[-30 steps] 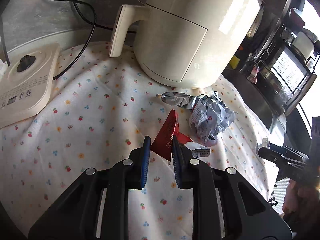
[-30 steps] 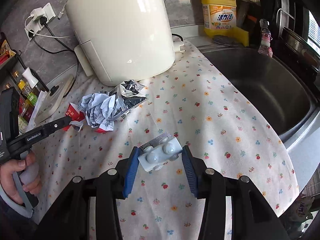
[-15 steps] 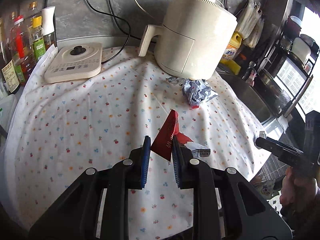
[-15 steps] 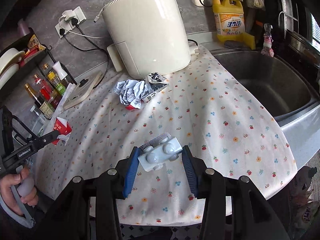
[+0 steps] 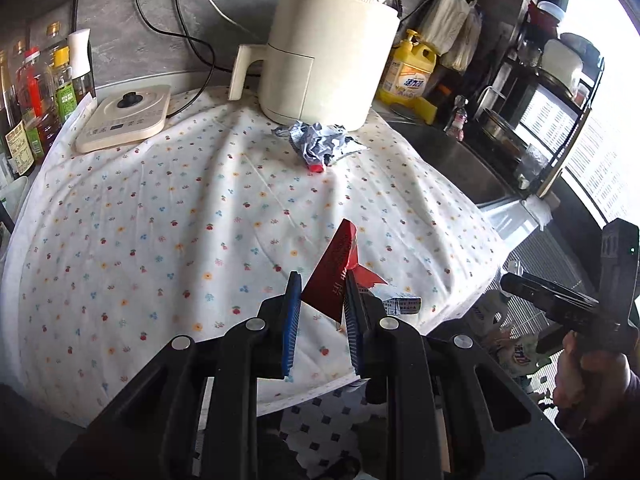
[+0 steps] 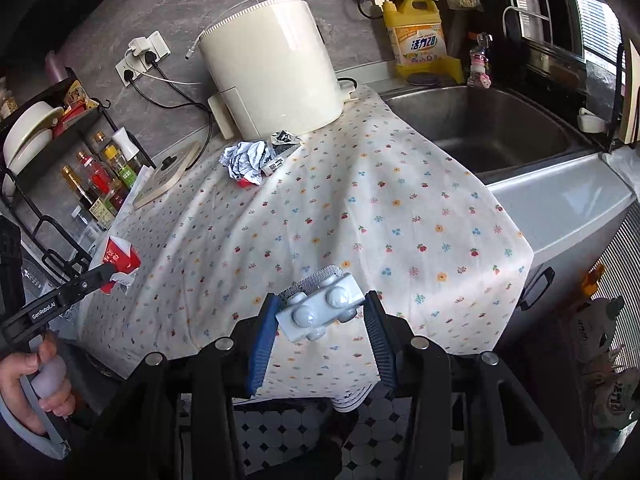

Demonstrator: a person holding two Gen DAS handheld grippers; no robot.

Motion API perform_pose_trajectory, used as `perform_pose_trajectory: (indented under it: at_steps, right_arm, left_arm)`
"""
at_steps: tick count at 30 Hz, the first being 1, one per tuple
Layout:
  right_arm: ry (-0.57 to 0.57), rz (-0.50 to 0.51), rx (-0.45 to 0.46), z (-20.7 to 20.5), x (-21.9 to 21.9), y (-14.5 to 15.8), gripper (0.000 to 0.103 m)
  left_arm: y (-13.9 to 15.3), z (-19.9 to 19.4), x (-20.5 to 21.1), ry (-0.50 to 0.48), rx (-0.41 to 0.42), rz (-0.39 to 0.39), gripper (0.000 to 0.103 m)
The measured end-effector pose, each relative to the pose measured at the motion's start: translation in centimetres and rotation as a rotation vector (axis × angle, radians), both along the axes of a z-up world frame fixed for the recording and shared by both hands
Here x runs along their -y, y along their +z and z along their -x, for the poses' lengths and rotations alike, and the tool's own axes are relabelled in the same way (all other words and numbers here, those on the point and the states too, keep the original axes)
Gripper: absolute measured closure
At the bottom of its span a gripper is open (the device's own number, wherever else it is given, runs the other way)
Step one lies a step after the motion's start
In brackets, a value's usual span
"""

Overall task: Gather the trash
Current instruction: 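Carry the blister pack and red wrapper toward the white bucket, then open both grippers over the white bucket to drop the items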

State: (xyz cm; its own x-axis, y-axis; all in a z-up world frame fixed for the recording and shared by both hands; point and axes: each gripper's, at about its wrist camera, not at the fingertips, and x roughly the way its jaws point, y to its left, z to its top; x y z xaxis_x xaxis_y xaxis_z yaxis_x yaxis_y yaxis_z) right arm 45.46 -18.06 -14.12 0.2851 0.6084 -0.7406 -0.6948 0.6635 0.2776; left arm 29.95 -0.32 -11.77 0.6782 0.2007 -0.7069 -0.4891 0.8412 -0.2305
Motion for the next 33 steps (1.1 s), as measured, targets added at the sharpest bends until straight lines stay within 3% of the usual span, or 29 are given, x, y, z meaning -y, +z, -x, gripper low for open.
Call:
perform_pose_trajectory:
  at_steps: [7,23,26,27,28,33]
  right_arm:
    - [-0.108,0.028,-0.003,0.5,7.7,-0.8,0.06]
    - [-0.424,0.1,-0.062,4.0,26.9,-3.9,0.059]
    - [-0.464,0.099,-0.097,5.2,29.4,-4.7,0.054]
    - [-0.485,0.096,-0.113,5.5,30.3,-4.9,0.042]
    - [-0.51,0.087,-0.12,5.9,31.2,-5.1,0.037]
    - [-0.62,0.077,-0.137,7.1,35.8,-5.3,0.035]
  left_arm:
    - [-0.8,-2.2,5.8,-0.118,0.005,0.024,0.082]
    - [-5.5,-9.2,22.3,-0.491,-0.059,0.112,0.082]
    - [-5.8,-10.0,25.4,-0.566,-0.076,0.112,0.082]
    - [-6.0,-10.3,26.5,-0.591,-0.082,0.115,0.082]
    - [-6.2,-10.5,27.4,-0.614,-0.091,0.117,0.082]
    - [-7.3,-11.2,31.7,-0.724,-0.145,0.121,0.082]
